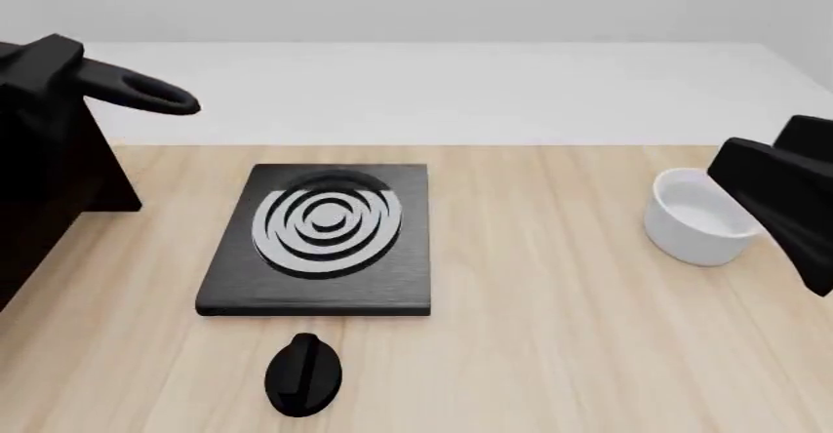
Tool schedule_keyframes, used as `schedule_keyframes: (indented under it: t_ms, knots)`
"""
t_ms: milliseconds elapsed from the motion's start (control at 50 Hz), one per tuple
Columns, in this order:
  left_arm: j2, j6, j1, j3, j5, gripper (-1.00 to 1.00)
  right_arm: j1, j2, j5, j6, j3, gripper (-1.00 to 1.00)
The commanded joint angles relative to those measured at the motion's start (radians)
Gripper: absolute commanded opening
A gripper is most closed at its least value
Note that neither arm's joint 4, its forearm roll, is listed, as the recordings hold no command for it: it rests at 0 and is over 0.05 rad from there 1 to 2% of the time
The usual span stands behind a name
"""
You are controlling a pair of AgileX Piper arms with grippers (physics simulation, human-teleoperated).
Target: Put the frying pan on the cabinet shelf.
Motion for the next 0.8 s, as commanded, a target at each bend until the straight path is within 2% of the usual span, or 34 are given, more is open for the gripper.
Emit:
schedule_keyframes:
  t_ms: [20, 200, 260, 280, 400, 420, 480, 520, 600, 720, 800]
  knots:
    - [0.086, -0.024, 0.033, -0.019, -0.084, -1.00, -0.001, -0.016, 0.010, 0.005, 0.021, 1.00]
    - [0.165, -0.052, 0.070, -0.080, -0.133, -1.00, -0.017, -0.028, 0.026, 0.009, 0.020, 1.00]
    - [0.188, -0.068, 0.087, -0.082, -0.166, -1.00, -0.022, -0.029, 0.033, 0.004, 0.017, 1.00]
    - [0.210, -0.102, 0.107, -0.071, -0.209, -1.00, -0.024, -0.030, 0.038, 0.001, 0.014, 1.00]
    - [0.251, -0.115, 0.135, -0.082, -0.243, -1.00, -0.030, -0.032, 0.052, -0.005, 0.009, 1.00]
    - [0.270, -0.158, 0.147, -0.069, -0.289, -1.00, -0.032, -0.031, 0.054, -0.008, 0.009, 1.00]
    - [0.286, -0.176, 0.162, -0.074, -0.307, -1.00, -0.034, -0.031, 0.057, -0.008, 0.009, 1.00]
    - [0.315, -0.232, 0.178, -0.059, -0.369, -1.00, -0.036, -0.031, 0.059, -0.012, 0.010, 1.00]
    - [0.325, -0.238, 0.202, -0.067, -0.379, -1.00, -0.035, -0.032, 0.062, -0.014, 0.014, 1.00]
    - [0.362, -0.320, 0.242, -0.027, -0.488, -1.00, -0.036, -0.027, 0.071, -0.021, 0.007, 1.00]
    - [0.385, -0.350, 0.257, -0.010, -0.528, -1.00, -0.038, -0.029, 0.070, -0.022, 0.018, 1.00]
